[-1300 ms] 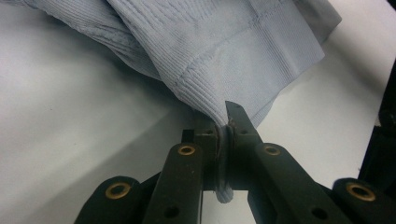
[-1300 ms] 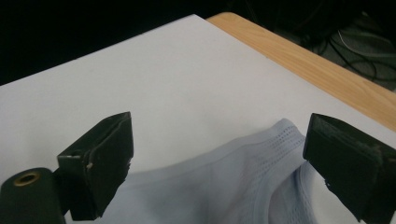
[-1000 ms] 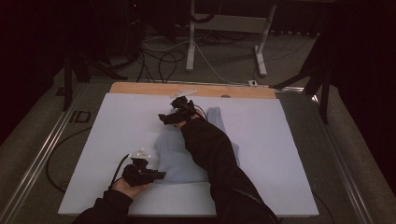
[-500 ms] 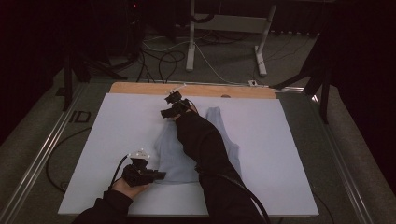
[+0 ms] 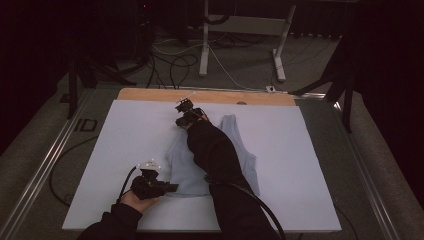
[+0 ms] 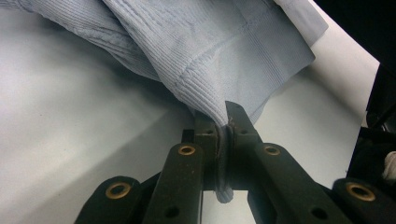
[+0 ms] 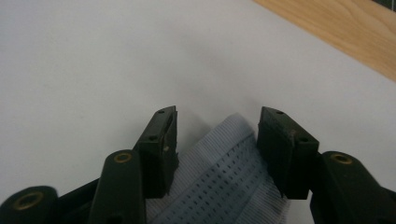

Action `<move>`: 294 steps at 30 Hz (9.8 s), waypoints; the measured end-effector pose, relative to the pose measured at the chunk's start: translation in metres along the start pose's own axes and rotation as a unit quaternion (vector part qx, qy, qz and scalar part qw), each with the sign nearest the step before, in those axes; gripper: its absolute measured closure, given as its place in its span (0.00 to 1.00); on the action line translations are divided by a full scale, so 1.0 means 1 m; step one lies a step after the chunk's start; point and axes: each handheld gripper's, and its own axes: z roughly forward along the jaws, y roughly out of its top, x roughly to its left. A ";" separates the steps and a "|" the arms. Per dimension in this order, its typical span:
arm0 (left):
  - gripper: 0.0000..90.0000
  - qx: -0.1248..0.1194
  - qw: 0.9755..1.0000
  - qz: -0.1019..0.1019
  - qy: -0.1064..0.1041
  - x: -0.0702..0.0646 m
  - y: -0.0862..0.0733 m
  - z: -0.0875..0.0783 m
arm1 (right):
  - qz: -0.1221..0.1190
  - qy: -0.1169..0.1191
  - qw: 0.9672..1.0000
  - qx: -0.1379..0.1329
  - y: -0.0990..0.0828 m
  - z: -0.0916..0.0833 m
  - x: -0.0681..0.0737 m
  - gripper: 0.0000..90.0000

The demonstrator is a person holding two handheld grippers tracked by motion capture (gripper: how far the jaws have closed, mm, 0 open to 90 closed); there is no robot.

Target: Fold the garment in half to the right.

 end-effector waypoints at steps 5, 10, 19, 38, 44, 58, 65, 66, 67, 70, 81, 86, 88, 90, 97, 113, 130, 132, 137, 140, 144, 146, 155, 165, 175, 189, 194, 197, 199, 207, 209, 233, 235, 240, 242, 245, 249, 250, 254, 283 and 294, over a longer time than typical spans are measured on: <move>0.96 0.000 1.000 0.000 0.000 0.000 0.000 0.000 | -0.004 -0.002 1.000 0.007 -0.002 0.004 0.001 0.55; 0.96 0.000 1.000 -0.001 0.000 0.000 0.000 0.001 | -0.018 -0.014 1.000 0.011 -0.003 0.006 0.003 0.59; 0.96 0.000 1.000 0.000 0.000 -0.002 -0.001 0.002 | -0.046 -0.031 0.998 0.019 -0.002 0.005 0.009 0.84; 0.96 -0.003 1.000 -0.004 -0.001 0.000 0.000 0.001 | -0.070 -0.040 0.997 -0.011 0.005 -0.020 0.001 0.98; 0.96 -0.007 1.000 0.003 0.001 -0.004 0.003 -0.001 | -0.069 -0.037 0.997 -0.027 0.007 -0.035 -0.003 0.98; 0.96 -0.020 0.999 0.031 -0.012 -0.025 0.022 -0.003 | -0.060 -0.032 0.996 -0.065 0.015 -0.070 -0.016 0.98; 0.96 -0.021 0.999 0.043 -0.016 -0.034 0.032 -0.003 | -0.049 -0.029 0.995 -0.081 0.013 -0.085 -0.026 0.98; 0.96 -0.021 0.999 0.046 -0.017 -0.036 0.034 -0.002 | -0.049 -0.029 0.995 -0.081 0.013 -0.085 -0.026 0.98; 0.96 -0.020 0.998 0.049 -0.017 -0.038 0.036 -0.001 | -0.050 -0.031 0.995 -0.080 0.013 -0.087 -0.027 0.98; 0.96 -0.019 0.998 0.056 -0.020 -0.044 0.041 0.002 | -0.046 -0.033 0.995 -0.084 0.009 -0.093 -0.034 0.98; 0.96 -0.012 0.996 0.086 -0.031 -0.066 0.063 0.015 | -0.036 -0.039 0.993 -0.102 0.001 -0.115 -0.054 0.98; 0.96 -0.004 0.995 0.098 -0.034 -0.076 0.072 0.025 | -0.028 -0.041 0.992 -0.113 -0.009 -0.125 -0.067 0.98; 0.96 0.001 0.994 0.103 -0.035 -0.081 0.075 0.032 | -0.023 -0.044 0.992 -0.115 -0.014 -0.128 -0.073 0.97; 0.96 0.002 0.994 0.105 -0.035 -0.083 0.077 0.034 | -0.019 -0.044 0.992 -0.115 -0.017 -0.129 -0.075 0.98; 0.96 0.015 0.993 0.111 -0.038 -0.093 0.085 0.053 | -0.005 -0.036 0.992 -0.122 -0.035 -0.133 -0.095 0.97; 0.96 0.021 0.993 0.112 -0.039 -0.107 0.095 0.088 | 0.011 -0.025 0.992 -0.125 -0.058 -0.125 -0.121 0.97; 0.96 0.022 0.995 0.096 -0.021 -0.116 0.101 0.120 | 0.024 -0.005 0.993 -0.115 -0.077 -0.096 -0.138 0.97; 0.96 0.023 0.995 0.098 -0.018 -0.116 0.101 0.121 | 0.025 -0.006 0.993 -0.113 -0.080 -0.094 -0.141 0.97; 0.96 0.029 0.995 0.099 -0.010 -0.119 0.103 0.130 | 0.027 0.000 0.994 -0.106 -0.087 -0.090 -0.145 0.95; 0.96 0.033 0.994 0.101 -0.007 -0.120 0.104 0.134 | 0.032 0.000 0.994 -0.109 -0.090 -0.091 -0.148 0.94; 0.96 0.037 0.994 0.102 -0.006 -0.121 0.106 0.141 | 0.038 -0.001 0.994 -0.100 -0.092 -0.096 -0.153 0.83; 0.96 0.039 0.994 0.103 -0.005 -0.122 0.106 0.143 | 0.036 0.006 0.995 -0.097 -0.093 -0.101 -0.154 0.78; 0.96 0.053 0.993 0.102 0.001 -0.121 0.105 0.155 | 0.037 0.004 0.996 -0.086 -0.090 -0.127 -0.165 0.60; 0.94 0.052 0.993 0.106 -0.004 -0.130 0.108 0.161 | 0.012 0.024 0.996 -0.089 -0.087 -0.136 -0.150 0.72; 0.94 0.059 0.992 0.111 0.005 -0.132 0.108 0.168 | 0.064 0.009 0.997 -0.050 -0.096 -0.115 -0.156 0.55; 0.94 0.058 0.991 0.117 0.002 -0.139 0.107 0.173 | 0.035 0.033 0.999 0.012 -0.106 -0.102 -0.153 0.94; 0.94 0.056 0.992 0.114 0.005 -0.138 0.107 0.172 | -0.003 0.015 1.000 -0.014 -0.100 -0.108 -0.144 0.96; 0.94 0.051 0.992 0.114 0.009 -0.139 0.106 0.172 | -0.032 0.032 0.995 -0.084 -0.098 -0.117 -0.141 0.96; 0.94 0.050 0.992 0.113 0.010 -0.139 0.107 0.171 | -0.030 0.041 0.993 -0.105 -0.097 -0.119 -0.141 0.96; 0.92 0.047 0.993 0.109 0.002 -0.140 0.105 0.171 | -0.004 0.013 0.998 -0.054 -0.104 -0.098 -0.146 0.96; 0.89 0.047 0.992 0.114 -0.001 -0.143 0.104 0.173 | 0.003 0.014 0.999 -0.048 -0.107 -0.094 -0.147 0.96; 0.84 0.070 0.991 0.116 -0.016 -0.150 0.105 0.186 | 0.029 0.009 0.997 -0.065 -0.099 -0.127 -0.147 0.40; 0.81 0.074 0.990 0.117 -0.020 -0.152 0.104 0.188 | 0.033 0.022 0.997 -0.070 -0.099 -0.131 -0.146 0.36; 0.75 0.083 0.988 0.122 -0.036 -0.157 0.104 0.191 | 0.034 0.055 0.996 -0.069 -0.102 -0.132 -0.143 0.19; 0.74 0.087 0.987 0.126 -0.039 -0.158 0.104 0.191 | 0.034 0.062 0.995 -0.069 -0.103 -0.132 -0.142 0.15; 0.74 0.087 0.987 0.125 -0.053 -0.159 0.106 0.188 | 0.028 0.061 0.995 -0.071 -0.103 -0.133 -0.139 0.14; 0.72 0.071 0.985 0.139 -0.070 -0.164 0.111 0.176 | 0.023 0.061 0.995 -0.082 -0.101 -0.138 -0.136 0.14; 0.70 0.066 0.985 0.142 -0.071 -0.165 0.112 0.171 | 0.022 0.062 0.994 -0.085 -0.100 -0.140 -0.135 0.14; 0.65 0.037 0.984 0.155 -0.076 -0.164 0.119 0.149 | 0.018 0.066 0.993 -0.095 -0.098 -0.149 -0.135 0.14; 0.19 -0.105 0.975 0.189 -0.054 -0.079 0.130 0.056 | -0.008 0.091 0.988 -0.127 -0.108 -0.186 -0.111 0.14; 0.00 -0.101 0.978 0.180 -0.024 -0.058 0.122 0.037 | -0.025 0.108 0.984 -0.137 -0.128 -0.195 -0.091 0.14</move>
